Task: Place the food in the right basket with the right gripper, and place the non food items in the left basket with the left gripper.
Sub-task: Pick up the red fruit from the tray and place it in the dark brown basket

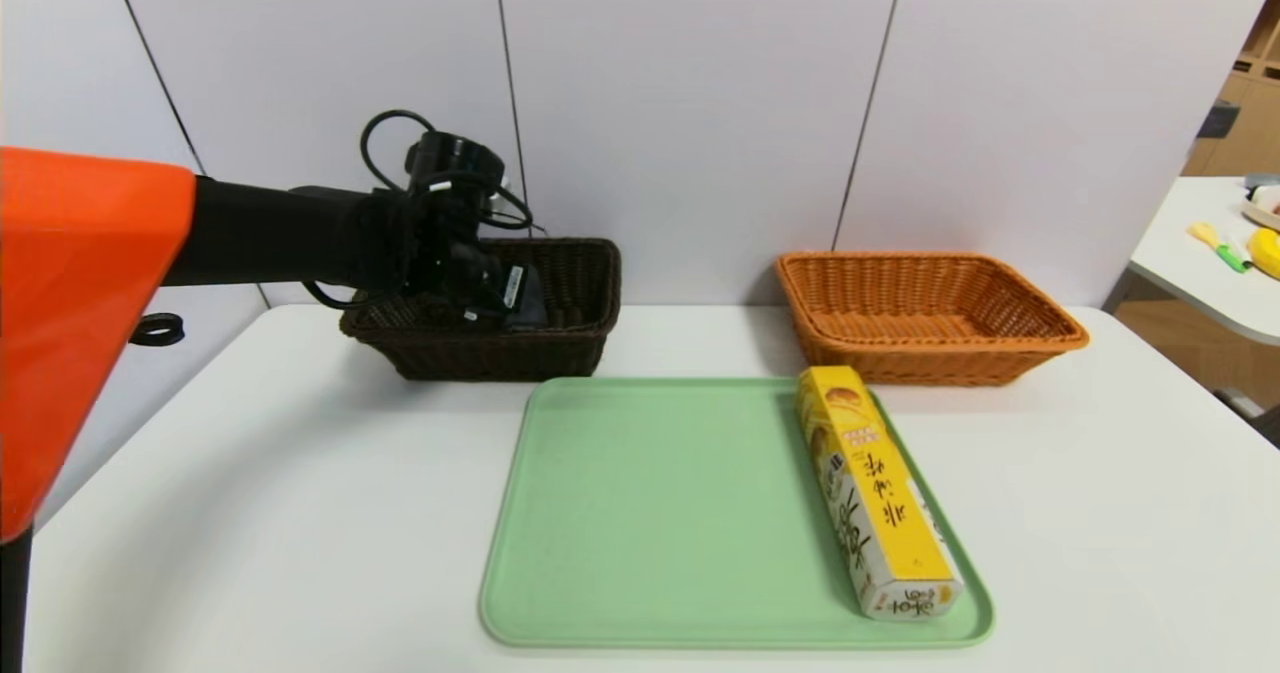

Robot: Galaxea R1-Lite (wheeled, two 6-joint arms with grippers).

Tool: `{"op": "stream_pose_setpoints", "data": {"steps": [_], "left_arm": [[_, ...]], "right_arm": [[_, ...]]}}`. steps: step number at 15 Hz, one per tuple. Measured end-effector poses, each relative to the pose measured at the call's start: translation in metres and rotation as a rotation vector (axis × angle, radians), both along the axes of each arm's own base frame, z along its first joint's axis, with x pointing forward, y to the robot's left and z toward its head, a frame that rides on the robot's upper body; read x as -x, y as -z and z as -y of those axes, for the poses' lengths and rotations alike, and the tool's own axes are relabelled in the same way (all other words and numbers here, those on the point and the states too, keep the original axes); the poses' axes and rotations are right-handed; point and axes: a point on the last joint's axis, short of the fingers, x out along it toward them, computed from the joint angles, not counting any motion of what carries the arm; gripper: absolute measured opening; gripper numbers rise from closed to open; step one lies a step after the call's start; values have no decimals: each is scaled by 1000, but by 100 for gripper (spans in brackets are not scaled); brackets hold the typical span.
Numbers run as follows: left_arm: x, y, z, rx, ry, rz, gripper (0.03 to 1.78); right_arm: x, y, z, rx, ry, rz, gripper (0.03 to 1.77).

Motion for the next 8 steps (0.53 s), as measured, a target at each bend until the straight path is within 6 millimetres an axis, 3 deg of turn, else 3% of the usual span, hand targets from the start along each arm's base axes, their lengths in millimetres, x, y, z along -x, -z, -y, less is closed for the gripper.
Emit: {"op": "stream_pose_setpoints", "data": {"steps": [5,6,8], "left_arm": [[-10,17,-3,-10,-13,-35,63],[-11,17,-3,-11,-13,-37,67],[-11,17,-3,-10,-13,-35,91]], "right_arm": [[0,0,0,0,0,1,170],[0,0,0,0,0,0,170],[0,0,0,0,0,1,170]]}}
